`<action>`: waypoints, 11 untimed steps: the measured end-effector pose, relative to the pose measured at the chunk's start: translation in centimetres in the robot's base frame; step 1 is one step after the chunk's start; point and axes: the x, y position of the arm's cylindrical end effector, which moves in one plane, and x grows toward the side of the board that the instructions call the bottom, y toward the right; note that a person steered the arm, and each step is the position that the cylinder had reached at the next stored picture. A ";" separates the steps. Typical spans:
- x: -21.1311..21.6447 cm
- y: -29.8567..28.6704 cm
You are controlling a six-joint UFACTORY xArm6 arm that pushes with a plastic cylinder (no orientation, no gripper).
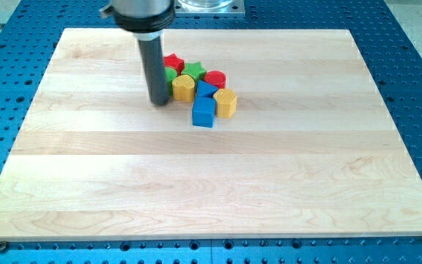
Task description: Push the red star downwards
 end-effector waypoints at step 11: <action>-9.4 6.7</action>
